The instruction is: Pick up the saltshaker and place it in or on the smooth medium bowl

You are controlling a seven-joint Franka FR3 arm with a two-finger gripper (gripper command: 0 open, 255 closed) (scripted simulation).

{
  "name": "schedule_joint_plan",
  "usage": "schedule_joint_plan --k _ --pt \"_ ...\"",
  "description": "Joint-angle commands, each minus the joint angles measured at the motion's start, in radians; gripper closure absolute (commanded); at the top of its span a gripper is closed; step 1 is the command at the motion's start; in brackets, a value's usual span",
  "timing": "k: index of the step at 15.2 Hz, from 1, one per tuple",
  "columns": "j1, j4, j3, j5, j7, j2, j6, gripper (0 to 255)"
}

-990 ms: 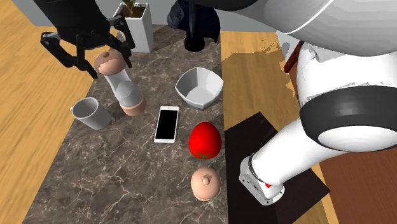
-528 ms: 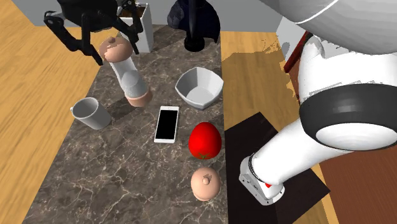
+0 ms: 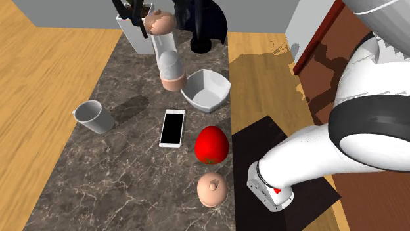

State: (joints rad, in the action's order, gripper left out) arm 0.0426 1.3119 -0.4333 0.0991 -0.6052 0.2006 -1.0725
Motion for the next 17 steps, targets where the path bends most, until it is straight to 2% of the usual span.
schedule_joint_plan --k 1,8,17 --pt "-0.018 -0.003 0.041 -0.001 0.061 0.024 0.028 255" --pt "-0.074 -0.046 0.180 -0.034 0.266 0.059 0.115 255" --pt "-0.072 0.220 0.199 -0.017 0.291 0.178 -0.033 255"
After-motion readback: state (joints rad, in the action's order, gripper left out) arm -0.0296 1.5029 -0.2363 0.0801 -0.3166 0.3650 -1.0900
